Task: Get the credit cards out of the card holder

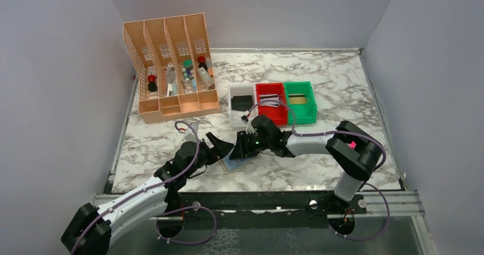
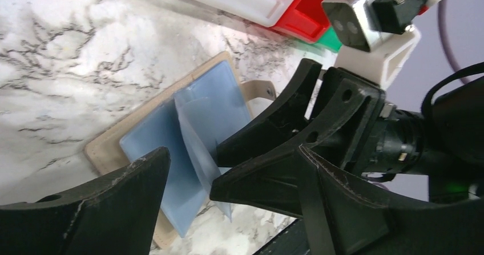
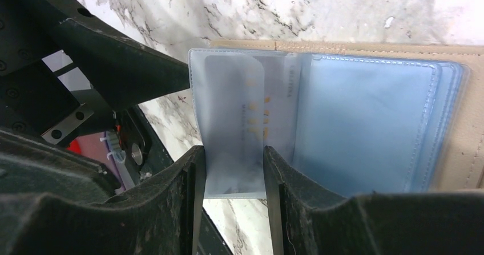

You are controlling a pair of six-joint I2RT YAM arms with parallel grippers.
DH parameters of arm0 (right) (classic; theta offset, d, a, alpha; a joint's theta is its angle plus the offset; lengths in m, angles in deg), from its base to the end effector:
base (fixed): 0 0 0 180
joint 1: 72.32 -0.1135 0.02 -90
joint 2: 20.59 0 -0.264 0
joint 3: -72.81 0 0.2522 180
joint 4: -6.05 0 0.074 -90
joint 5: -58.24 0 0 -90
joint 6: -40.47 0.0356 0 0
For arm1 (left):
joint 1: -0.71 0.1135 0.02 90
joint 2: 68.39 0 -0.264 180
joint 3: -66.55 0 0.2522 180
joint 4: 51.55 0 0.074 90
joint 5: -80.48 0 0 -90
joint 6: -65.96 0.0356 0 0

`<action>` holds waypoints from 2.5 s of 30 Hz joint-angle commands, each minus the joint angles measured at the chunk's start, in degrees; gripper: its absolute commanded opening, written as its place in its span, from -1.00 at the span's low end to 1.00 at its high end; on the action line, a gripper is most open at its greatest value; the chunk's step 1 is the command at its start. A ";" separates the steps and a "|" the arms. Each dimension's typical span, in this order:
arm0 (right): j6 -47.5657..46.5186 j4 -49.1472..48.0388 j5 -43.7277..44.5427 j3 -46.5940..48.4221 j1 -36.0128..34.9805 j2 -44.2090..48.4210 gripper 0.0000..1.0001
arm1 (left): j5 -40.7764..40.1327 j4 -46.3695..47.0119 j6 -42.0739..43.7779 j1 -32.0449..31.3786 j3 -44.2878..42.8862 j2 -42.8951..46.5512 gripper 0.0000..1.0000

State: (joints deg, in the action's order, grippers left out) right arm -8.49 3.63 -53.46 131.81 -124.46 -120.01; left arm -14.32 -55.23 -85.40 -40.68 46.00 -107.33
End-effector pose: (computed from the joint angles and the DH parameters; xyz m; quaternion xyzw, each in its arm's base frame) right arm 0.1980 0.2762 0.1445 -0.1675 0.8706 0.4290 0.1730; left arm 0.1186 -0.1005 0.1587 -0.1667 0.8120 -0.4144 0.3756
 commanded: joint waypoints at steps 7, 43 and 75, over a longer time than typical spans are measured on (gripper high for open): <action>0.83 -1.26 -1.05 -1.88 0.98 0.90 -0.10 | 4.10 10.26 -1.98 -0.19 -1.74 -8.78 0.57; 1.85 -2.18 0.86 -5.15 1.95 3.53 -0.08 | 0.17 14.79 -7.12 -0.19 -1.08 -17.77 0.13; -3.62 24.32 34.99 -12.81 2.09 36.74 0.47 | 6.96 2.41 10.47 -5.64 -31.96 -48.02 -0.27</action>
State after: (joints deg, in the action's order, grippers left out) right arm -13.17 22.36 -29.22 122.15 -122.21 -88.32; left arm -8.57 -49.91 -77.88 -43.54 19.27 -150.83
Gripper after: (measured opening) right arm 0.713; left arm 0.303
